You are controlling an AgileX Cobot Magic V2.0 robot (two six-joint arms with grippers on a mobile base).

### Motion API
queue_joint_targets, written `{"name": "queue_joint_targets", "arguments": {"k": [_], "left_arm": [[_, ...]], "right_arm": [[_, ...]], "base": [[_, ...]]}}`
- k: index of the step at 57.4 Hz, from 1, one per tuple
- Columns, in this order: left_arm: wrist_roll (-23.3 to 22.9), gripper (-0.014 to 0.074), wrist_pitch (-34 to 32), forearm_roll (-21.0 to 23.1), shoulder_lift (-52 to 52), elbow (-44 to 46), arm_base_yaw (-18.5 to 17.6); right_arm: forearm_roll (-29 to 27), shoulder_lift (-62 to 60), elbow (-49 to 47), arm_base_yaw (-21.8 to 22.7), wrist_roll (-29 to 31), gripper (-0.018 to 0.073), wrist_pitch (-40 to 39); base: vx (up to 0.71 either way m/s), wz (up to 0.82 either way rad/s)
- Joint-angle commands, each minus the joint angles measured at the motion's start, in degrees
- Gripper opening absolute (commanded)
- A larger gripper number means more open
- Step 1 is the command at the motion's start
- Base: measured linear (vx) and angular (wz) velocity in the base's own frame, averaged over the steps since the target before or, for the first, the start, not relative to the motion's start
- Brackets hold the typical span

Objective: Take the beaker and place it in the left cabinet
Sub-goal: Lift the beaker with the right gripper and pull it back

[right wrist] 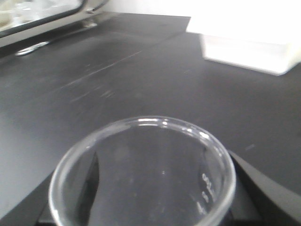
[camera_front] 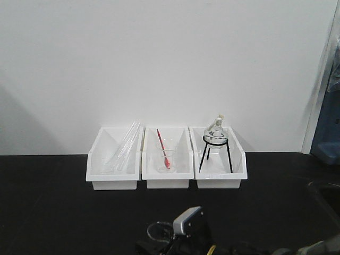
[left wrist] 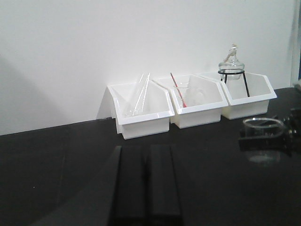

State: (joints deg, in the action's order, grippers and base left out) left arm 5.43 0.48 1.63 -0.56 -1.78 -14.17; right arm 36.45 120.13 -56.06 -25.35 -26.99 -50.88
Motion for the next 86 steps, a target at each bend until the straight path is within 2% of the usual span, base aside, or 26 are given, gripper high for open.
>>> {"name": "queue_joint_targets", "arguments": {"k": [1, 13, 22, 39, 51, 63, 86], "left_arm": [[-0.2, 0.0001, -4.8, 0.5, -1.0, -0.9, -0.3], [-0.2, 0.0001, -4.8, 0.5, -1.0, -0.9, -0.3], [-0.2, 0.0001, -4.8, 0.5, -1.0, -0.9, -0.3], [-0.2, 0.0001, -4.8, 0.5, -1.0, -0.9, -0.3], [-0.2, 0.0001, -4.8, 0.5, -1.0, -0.9, -0.3], [-0.2, 0.0001, -4.8, 0.5, -1.0, -0.9, -0.3], [-0.2, 0.0001, -4.8, 0.5, -1.0, -0.9, -0.3]], "right_arm": [[-0.6, -10.8, -1.1, 0.1, -4.4, -0.0004, 9.7], [0.8, -29.2, -1.1, 0.1, -7.0, -0.0004, 36.1], [2.5, -42.4, 0.5, -0.3, -7.2, -0.0004, 47.8], [2.4, -67.5, 16.7, -0.4, -7.2, -0.0004, 54.3], [3.1, -79.7, 23.7, -0.4, -7.2, -0.0004, 59.2], [2.8, -85.4, 26.3, -0.4, -7.2, -0.0004, 59.4], [2.8, -86.2, 26.2, -0.4, -7.2, -0.0004, 59.5]], "base": [[0.00, 0.00], [0.00, 0.00], [0.00, 0.00], [0.00, 0.00], [0.00, 0.00], [0.00, 0.00], [0.00, 0.00]]}}
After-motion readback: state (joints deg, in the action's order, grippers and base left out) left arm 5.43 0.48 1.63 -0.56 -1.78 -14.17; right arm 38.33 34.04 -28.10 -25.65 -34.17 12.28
